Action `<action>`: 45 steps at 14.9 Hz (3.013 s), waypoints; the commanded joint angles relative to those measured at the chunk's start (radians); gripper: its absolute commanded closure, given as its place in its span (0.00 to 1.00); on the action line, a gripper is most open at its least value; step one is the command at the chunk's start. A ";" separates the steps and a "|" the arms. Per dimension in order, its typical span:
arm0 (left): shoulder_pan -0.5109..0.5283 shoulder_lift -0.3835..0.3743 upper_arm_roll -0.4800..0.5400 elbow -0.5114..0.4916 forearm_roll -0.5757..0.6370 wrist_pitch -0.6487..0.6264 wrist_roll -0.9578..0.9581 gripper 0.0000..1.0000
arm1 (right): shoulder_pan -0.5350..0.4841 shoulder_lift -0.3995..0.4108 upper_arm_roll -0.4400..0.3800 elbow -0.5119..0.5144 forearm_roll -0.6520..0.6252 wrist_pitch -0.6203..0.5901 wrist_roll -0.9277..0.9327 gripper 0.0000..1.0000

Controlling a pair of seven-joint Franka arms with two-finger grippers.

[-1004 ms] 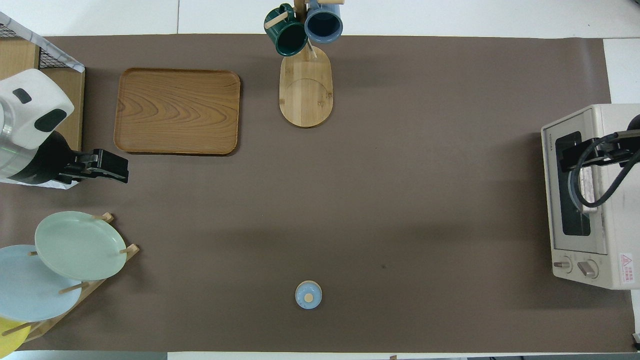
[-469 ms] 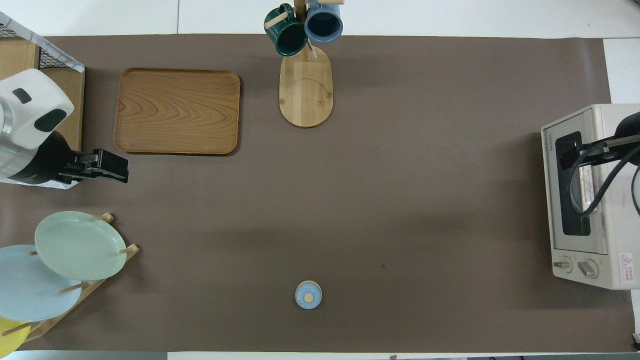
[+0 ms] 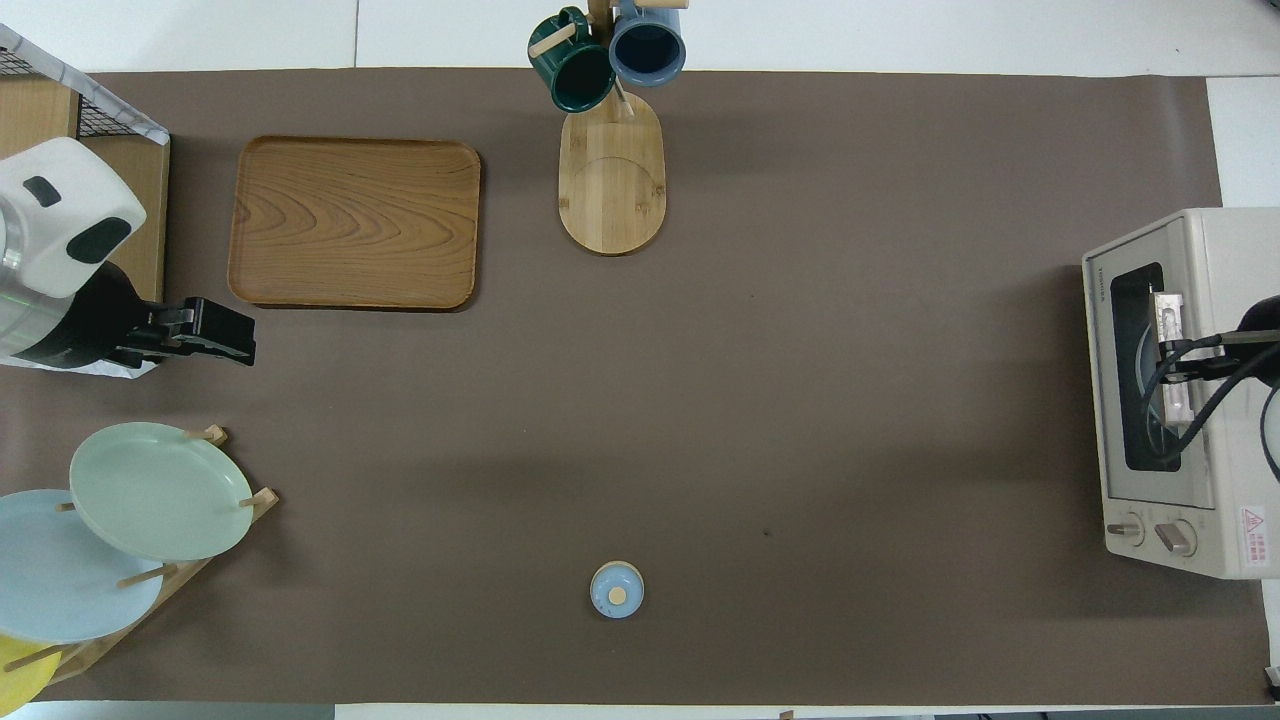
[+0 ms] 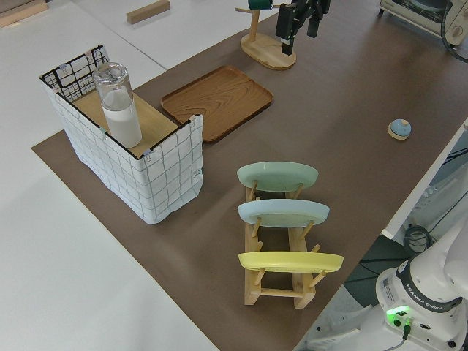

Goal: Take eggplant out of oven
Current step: 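Reach the right gripper into the open toaster oven, then grasp the light blue plate inside the oven with the right gripper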

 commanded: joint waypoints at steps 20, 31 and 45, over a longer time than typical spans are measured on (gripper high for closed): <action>0.022 -0.008 -0.007 0.003 -0.001 0.007 0.007 0.00 | 0.030 0.036 0.011 -0.153 -0.090 0.240 0.042 1.00; 0.024 -0.006 -0.007 0.003 -0.001 0.036 0.009 0.00 | 0.153 0.181 0.013 -0.235 -0.013 0.539 0.128 1.00; 0.024 -0.006 -0.007 0.000 -0.003 0.056 0.010 0.00 | 0.218 0.226 0.014 -0.121 0.060 0.383 0.202 0.85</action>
